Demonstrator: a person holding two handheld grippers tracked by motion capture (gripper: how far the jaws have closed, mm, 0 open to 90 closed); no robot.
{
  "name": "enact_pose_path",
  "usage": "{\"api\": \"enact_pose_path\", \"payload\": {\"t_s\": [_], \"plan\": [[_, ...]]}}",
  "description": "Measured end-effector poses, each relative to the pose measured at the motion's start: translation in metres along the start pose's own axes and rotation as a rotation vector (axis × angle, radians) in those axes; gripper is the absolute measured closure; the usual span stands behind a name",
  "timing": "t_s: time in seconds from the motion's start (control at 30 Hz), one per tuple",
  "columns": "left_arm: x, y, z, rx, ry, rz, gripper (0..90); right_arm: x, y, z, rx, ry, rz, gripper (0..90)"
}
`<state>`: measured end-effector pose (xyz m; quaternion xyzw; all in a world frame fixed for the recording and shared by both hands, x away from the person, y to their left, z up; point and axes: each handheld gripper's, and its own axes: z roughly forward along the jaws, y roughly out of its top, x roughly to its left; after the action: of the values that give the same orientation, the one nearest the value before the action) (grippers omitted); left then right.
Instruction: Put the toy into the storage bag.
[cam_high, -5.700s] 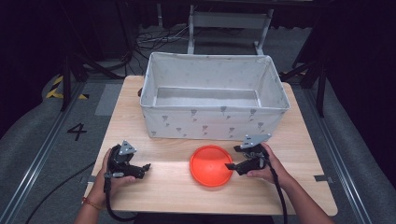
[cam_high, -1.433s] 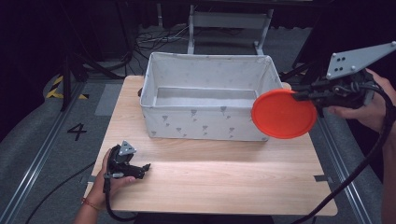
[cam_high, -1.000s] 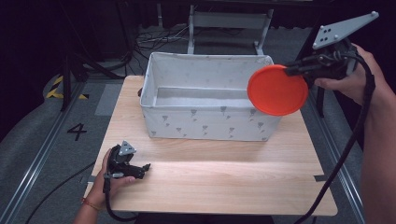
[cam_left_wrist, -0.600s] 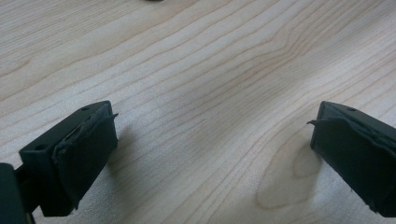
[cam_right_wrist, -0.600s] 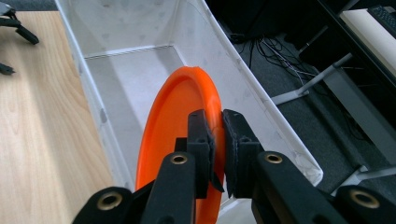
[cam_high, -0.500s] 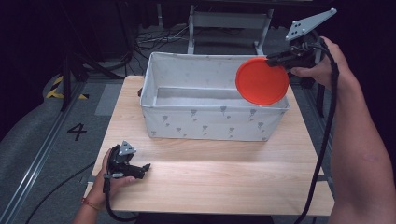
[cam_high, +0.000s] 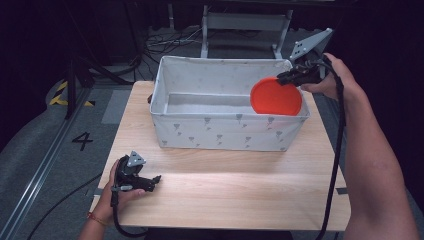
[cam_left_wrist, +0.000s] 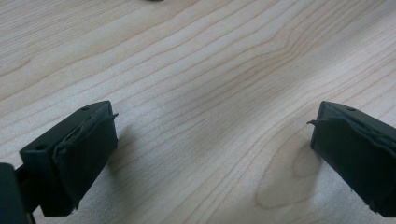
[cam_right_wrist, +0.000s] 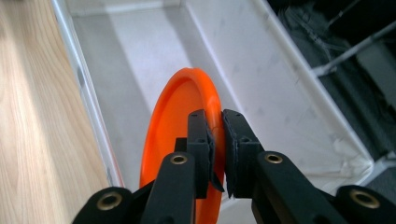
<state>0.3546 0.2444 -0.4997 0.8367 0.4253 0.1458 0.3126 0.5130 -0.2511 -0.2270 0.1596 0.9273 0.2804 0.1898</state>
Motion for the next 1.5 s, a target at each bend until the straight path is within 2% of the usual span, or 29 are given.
{"api": "enact_pose_path", "payload": {"t_s": [0.03,0.2,0.37,0.4,0.47,0.63,0.73,0.77,0.8,0.83,0.87,0.93,1.2,1.37,1.43,1.5], "plan": [[0.0,0.0,0.0,0.0,-0.001,-0.001,0.9,0.003,-0.002,0.007,0.034,0.007,-0.015,82.3],[0.0,0.0,0.0,0.0,-0.001,-0.001,0.9,0.01,-0.008,0.022,0.086,0.053,-0.044,82.2],[0.0,0.0,0.0,-0.001,-0.001,0.0,0.9,0.013,-0.01,0.03,0.139,0.082,-0.081,82.2],[0.0,0.0,0.0,0.0,-0.002,0.0,0.9,0.016,-0.01,0.033,0.157,0.106,-0.107,82.3],[0.0,0.0,0.0,0.0,-0.002,0.0,0.9,0.018,-0.01,0.034,0.163,0.116,-0.116,82.4],[0.0,0.0,0.0,0.0,-0.002,0.0,0.9,0.025,-0.008,0.041,0.236,0.148,-0.152,82.2],[0.0,0.0,0.0,0.0,-0.002,0.0,0.9,0.026,-0.006,0.047,0.297,0.158,-0.159,82.1],[0.0,0.0,0.0,0.0,-0.002,0.0,0.9,0.026,-0.006,0.047,0.297,0.158,-0.159,82.1],[0.0,0.0,0.0,0.0,-0.002,0.0,0.9,0.027,-0.006,0.049,0.314,0.166,-0.166,82.0],[0.0,0.0,0.0,0.0,-0.002,0.0,0.9,0.027,-0.005,0.055,0.376,0.181,-0.163,81.8],[0.0,0.0,0.0,0.0,-0.001,0.001,0.9,0.027,-0.006,0.057,0.407,0.19,-0.177,81.9],[0.0,0.0,0.0,0.0,-0.002,0.0,0.9,0.026,-0.007,0.062,0.443,0.207,-0.179,81.9],[0.0,0.0,0.0,0.0,-0.002,0.001,0.9,0.023,-0.012,0.073,0.477,0.225,-0.154,82.0],[0.0,0.0,0.0,-0.002,0.0,0.003,0.9,0.024,-0.012,0.073,0.452,0.226,-0.141,81.6],[0.0,0.0,0.0,0.0,-0.002,0.0,0.9,0.025,-0.013,0.072,0.45,0.202,-0.146,78.0],[0.0,0.0,0.0,0.0,-0.002,0.0,0.9,0.026,-0.013,0.07,0.414,0.192,-0.138,76.1]]}}
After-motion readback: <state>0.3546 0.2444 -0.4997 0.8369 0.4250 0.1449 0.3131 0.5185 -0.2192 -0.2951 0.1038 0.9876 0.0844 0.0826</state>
